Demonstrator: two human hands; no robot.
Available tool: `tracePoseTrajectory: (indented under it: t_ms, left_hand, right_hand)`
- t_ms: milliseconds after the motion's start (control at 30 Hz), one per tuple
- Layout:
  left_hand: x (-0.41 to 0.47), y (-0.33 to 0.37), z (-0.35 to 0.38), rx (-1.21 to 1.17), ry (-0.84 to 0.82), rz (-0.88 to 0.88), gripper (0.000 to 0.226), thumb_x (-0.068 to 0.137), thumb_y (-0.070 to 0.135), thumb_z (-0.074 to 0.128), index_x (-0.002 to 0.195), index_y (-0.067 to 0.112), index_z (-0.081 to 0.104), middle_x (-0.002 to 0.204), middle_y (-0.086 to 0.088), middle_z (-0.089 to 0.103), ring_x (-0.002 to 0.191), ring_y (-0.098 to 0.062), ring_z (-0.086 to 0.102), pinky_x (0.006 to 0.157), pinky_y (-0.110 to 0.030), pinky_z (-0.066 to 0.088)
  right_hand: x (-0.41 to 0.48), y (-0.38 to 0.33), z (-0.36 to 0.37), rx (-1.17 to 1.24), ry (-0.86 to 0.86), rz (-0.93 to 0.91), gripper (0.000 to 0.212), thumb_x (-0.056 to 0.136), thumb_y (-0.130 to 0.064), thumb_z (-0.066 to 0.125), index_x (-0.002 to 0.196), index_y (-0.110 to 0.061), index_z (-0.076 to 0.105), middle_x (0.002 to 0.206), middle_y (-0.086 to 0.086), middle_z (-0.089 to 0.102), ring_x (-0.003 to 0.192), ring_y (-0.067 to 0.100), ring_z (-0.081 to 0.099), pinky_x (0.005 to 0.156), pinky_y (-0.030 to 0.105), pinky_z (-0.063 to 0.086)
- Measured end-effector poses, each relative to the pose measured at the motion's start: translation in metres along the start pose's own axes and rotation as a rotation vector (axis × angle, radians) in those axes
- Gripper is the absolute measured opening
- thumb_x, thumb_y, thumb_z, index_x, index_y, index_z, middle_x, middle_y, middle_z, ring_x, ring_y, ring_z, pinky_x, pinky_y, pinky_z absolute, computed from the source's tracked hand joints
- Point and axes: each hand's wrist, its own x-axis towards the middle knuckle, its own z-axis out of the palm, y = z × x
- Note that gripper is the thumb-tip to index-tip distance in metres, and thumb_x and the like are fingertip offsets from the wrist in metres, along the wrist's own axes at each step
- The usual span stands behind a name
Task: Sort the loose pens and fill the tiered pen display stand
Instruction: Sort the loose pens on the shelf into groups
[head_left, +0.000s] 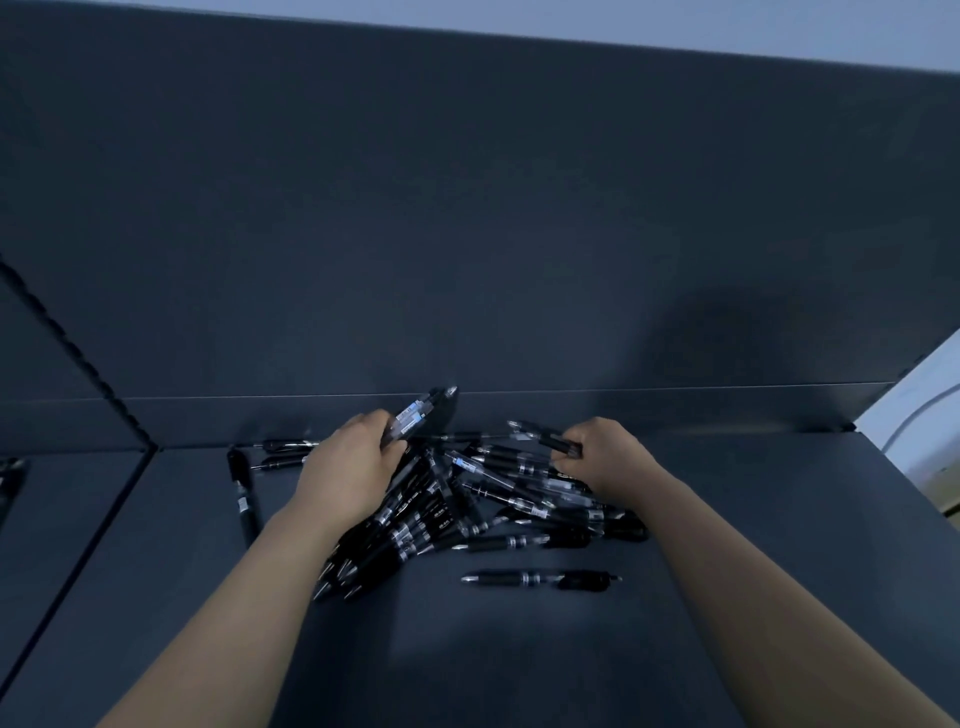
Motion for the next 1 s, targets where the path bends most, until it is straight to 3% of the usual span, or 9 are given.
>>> tracePoseTrajectory:
  t_ms: [167, 367, 500, 667, 767, 1000]
  left_hand:
    - [-0.007, 0.003, 0.000, 0.030, -0.021, 0.061, 0.018, 0.098, 0.029, 0.047, 0.085, 0.020, 0.040, 0.078, 0.004, 0.051, 0.072, -0.022, 0.051, 0.063, -0.033, 0.037]
    - [0.001, 0.035, 0.009, 0.192, -0.031, 0.209, 0.019, 0.096, 0.039, 0.049, 0.100, 0.020, 0.053, 0.079, 0.007, 0.057, 0.073, -0.018, 0.055, 0.061, -0.029, 0.036]
    - [0.021, 0.054, 0.022, 0.264, -0.094, 0.236, 0.021, 0.094, 0.038, 0.054, 0.109, 0.025, 0.061, 0.093, 0.006, 0.066, 0.085, -0.017, 0.061, 0.066, -0.029, 0.043]
    - [0.032, 0.068, 0.035, 0.423, -0.148, 0.179, 0.019, 0.095, 0.036, 0.052, 0.099, 0.021, 0.062, 0.093, 0.002, 0.065, 0.085, -0.019, 0.062, 0.064, -0.028, 0.042]
    - [0.034, 0.067, 0.035, 0.475, -0.208, 0.164, 0.022, 0.092, 0.042, 0.056, 0.087, 0.020, 0.057, 0.085, 0.003, 0.063, 0.079, -0.018, 0.060, 0.064, -0.029, 0.044]
    - [0.025, 0.056, 0.019, 0.415, -0.216, 0.153, 0.026, 0.093, 0.046, 0.054, 0.091, 0.021, 0.059, 0.082, 0.007, 0.058, 0.079, -0.016, 0.057, 0.066, -0.029, 0.042]
  right_hand:
    - [-0.010, 0.007, -0.002, 0.015, 0.049, 0.027, 0.028, 0.094, -0.024, 0.056, 0.071, -0.011, 0.047, 0.065, 0.002, 0.047, 0.056, 0.015, 0.041, 0.054, 0.028, 0.035]
    - [-0.020, 0.027, -0.012, 0.110, 0.162, 0.048, 0.008, 0.084, -0.017, 0.057, 0.077, -0.016, 0.054, 0.080, 0.004, 0.062, 0.074, 0.025, 0.057, 0.068, 0.039, 0.051]
    - [-0.024, 0.039, -0.022, 0.145, 0.139, 0.100, 0.008, 0.084, -0.020, 0.062, 0.087, -0.013, 0.065, 0.085, 0.005, 0.067, 0.082, 0.024, 0.062, 0.071, 0.035, 0.050]
    - [-0.023, 0.050, -0.027, 0.172, 0.115, 0.134, 0.026, 0.086, -0.028, 0.066, 0.085, -0.002, 0.065, 0.069, 0.006, 0.056, 0.064, 0.018, 0.049, 0.058, 0.029, 0.034]
    - [-0.018, 0.048, -0.023, 0.196, 0.093, 0.117, 0.027, 0.083, -0.026, 0.067, 0.084, 0.001, 0.065, 0.066, 0.005, 0.053, 0.062, 0.017, 0.048, 0.058, 0.028, 0.034]
    - [-0.005, 0.032, -0.017, 0.143, 0.033, 0.003, 0.003, 0.089, -0.025, 0.066, 0.087, -0.022, 0.067, 0.083, -0.004, 0.068, 0.078, 0.016, 0.064, 0.071, 0.032, 0.050]
